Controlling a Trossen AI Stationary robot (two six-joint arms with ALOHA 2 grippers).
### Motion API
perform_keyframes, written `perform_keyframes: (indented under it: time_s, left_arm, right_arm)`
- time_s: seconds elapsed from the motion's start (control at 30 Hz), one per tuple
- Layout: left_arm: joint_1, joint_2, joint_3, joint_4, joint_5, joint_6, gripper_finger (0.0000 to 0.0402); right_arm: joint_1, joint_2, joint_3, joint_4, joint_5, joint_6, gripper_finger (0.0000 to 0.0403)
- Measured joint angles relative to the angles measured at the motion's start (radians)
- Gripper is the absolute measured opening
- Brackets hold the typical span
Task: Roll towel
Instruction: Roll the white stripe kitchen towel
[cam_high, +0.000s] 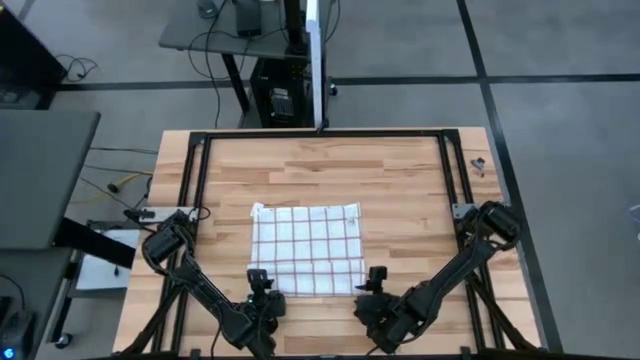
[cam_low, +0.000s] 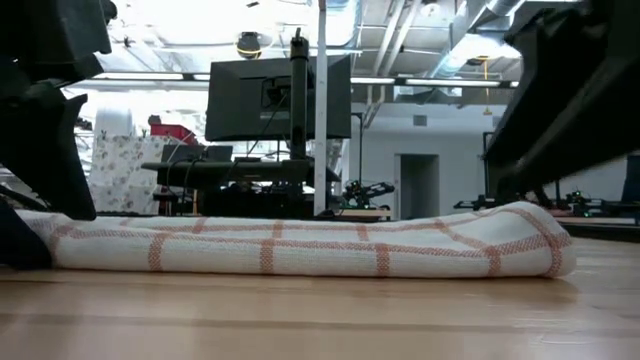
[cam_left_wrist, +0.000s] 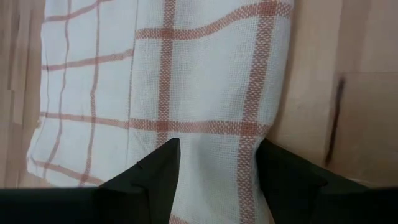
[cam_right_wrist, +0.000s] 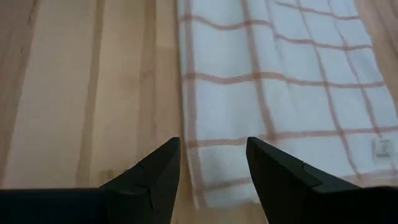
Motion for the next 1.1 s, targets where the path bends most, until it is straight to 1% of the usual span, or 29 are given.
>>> perform_keyframes:
  time_s: [0.1,0.27,0.37,0.6,0.77,0.97,1.03,1.1]
  left_arm:
    - [0.0,0.0,0.0,0.002,0.001,0.0,0.0187]
    - [0.0,0.001,-0.001,0.001,0.004,-0.012,0.0187]
    - [0.0,0.0,-0.001,0.005,0.006,-0.015,0.0187]
    - [0.0,0.001,-0.002,0.006,0.006,-0.016,0.0187]
    - [0.0,0.0,-0.018,0.011,-0.002,-0.004,0.0187]
    - [0.001,-0.001,-0.037,0.011,-0.009,-0.012,0.0187]
    - [0.004,-0.001,-0.037,0.013,-0.007,-0.012,0.0184]
    - [0.005,0.0,-0.038,0.014,-0.006,-0.022,0.0167]
  right_arm:
    - [-0.004,0.037,0.0,0.049,-0.001,-0.05,0.0178]
    - [-0.015,0.082,0.0,0.029,0.014,-0.073,0.0178]
    - [-0.023,0.105,0.004,0.031,0.029,-0.125,0.0178]
    - [-0.052,0.114,0.003,0.021,0.098,-0.198,0.0178]
    - [-0.095,0.125,0.004,0.015,0.102,-0.215,0.0178]
    - [-0.122,0.125,0.003,0.015,0.084,-0.214,0.0175]
    - [-0.129,0.125,0.003,0.01,0.051,-0.214,0.0168]
    - [-0.139,0.124,0.003,0.007,-0.011,-0.201,0.0151]
